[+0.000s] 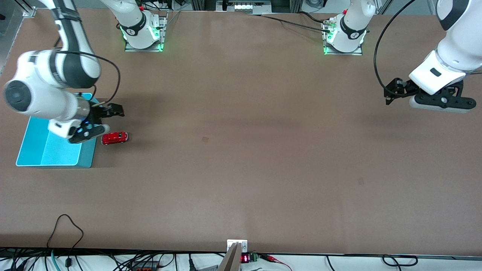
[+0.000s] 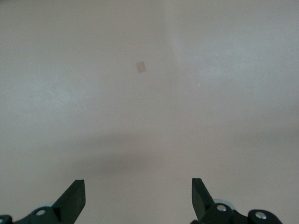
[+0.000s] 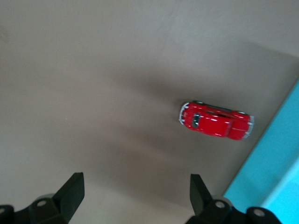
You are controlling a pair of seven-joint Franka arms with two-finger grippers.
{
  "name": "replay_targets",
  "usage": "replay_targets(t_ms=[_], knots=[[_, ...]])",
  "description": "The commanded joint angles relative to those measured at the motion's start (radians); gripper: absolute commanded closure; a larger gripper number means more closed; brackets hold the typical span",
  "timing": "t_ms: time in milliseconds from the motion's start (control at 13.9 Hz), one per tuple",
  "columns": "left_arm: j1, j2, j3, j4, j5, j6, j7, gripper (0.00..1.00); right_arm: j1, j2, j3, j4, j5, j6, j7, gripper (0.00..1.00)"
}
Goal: Wind red beetle toy and store in blue box
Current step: 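Lower the right gripper onto the red car and close it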
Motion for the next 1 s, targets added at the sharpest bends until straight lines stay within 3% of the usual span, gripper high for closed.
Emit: replay_targets(t_ms=[0, 143, 430, 646, 932], knots=[[0.001, -0.003, 0.001, 0.025, -0.014, -0.025, -0.01, 0.0, -0.067, -0.077, 0.052, -0.165, -0.069, 0.163, -0.199, 0.0], [0.001, -0.002, 0.001, 0.028, -0.015, -0.025, -0.008, 0.0, -0.102, -0.04, 0.052, -0.171, -0.167, 0.272, -0.498, 0.0], [0.001, -0.002, -0.001, 0.029, -0.015, -0.025, -0.007, 0.0, -0.143, 0.043, 0.052, -0.182, -0.175, 0.428, -0.85, 0.0], [0.012, 0.0, 0.001, 0.029, -0.044, -0.037, -0.004, 0.0, -0.146, 0.107, 0.052, -0.185, -0.177, 0.53, -1.038, 0.0], [0.025, 0.0, 0.001, 0.028, -0.05, -0.039, 0.004, 0.0, -0.165, 0.143, 0.051, -0.199, -0.218, 0.601, -1.116, 0.0]])
